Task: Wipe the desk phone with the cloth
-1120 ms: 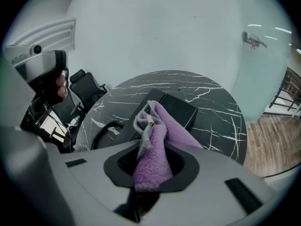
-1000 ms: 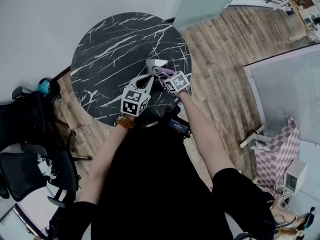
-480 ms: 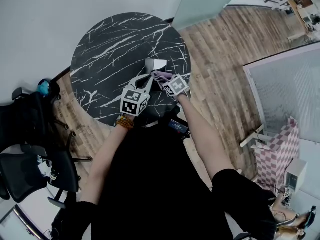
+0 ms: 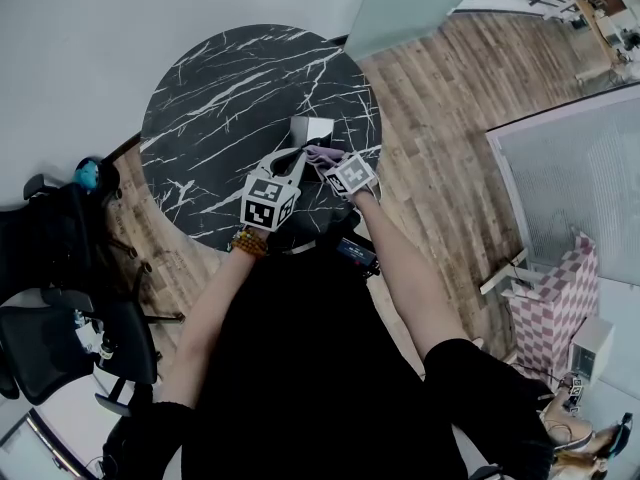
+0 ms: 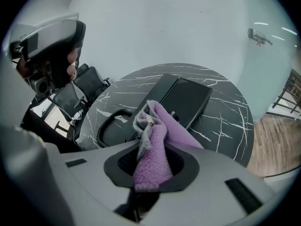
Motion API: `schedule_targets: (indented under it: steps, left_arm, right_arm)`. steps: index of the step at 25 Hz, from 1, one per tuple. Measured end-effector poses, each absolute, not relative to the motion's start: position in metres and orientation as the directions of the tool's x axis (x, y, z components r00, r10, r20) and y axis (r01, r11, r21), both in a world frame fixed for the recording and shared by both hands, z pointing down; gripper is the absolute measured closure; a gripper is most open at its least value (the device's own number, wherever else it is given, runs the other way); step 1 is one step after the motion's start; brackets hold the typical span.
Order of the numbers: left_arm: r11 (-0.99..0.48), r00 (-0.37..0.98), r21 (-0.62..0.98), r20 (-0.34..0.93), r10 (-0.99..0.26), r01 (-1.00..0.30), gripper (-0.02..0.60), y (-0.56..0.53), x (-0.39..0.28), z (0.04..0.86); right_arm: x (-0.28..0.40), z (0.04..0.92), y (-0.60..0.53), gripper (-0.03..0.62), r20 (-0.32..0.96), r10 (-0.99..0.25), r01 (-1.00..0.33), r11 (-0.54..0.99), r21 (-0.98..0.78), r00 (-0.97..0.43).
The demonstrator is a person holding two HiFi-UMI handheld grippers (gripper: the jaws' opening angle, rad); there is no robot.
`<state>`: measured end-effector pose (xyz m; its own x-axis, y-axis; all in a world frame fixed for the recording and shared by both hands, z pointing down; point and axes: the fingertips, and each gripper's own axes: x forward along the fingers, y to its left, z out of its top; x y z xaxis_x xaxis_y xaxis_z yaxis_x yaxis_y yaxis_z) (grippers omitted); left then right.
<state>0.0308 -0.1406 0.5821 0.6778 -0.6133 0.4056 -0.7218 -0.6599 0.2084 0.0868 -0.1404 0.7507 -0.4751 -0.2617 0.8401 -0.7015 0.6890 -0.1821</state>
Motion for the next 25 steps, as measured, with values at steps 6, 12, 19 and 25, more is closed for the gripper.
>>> schedule_targets:
  steps: [6, 12, 19, 25]
  left_arm:
    - [-0.665, 0.682, 0.209, 0.406, -0.608, -0.717, 0.561, -0.139, 0.032, 0.583]
    - [-0.662, 0.680, 0.212, 0.413, -0.606, -0.719, 0.561, -0.136, 0.032, 0.586]
    - [-0.662, 0.678, 0.207, 0.409, -0.611, -0.721, 0.561, -0.138, 0.036, 0.584]
    - [-0.657, 0.668, 0.167, 0.349, -0.658, -0.735, 0.561, -0.143, 0.031, 0.569]
  right_arm:
    - [0.086, 0.757, -0.129, 0.517, 0.846, -0.242, -0.701, 0.685, -0.198, -0.475]
    - [0.084, 0.762, -0.121, 0.517, 0.849, -0.229, -0.693, 0.692, -0.203, -0.477]
    - [0.083, 0.766, -0.113, 0.517, 0.852, -0.218, -0.685, 0.699, -0.203, -0.475]
    - [0.073, 0.729, -0.121, 0.517, 0.796, -0.327, -0.681, 0.719, -0.140, -0.509]
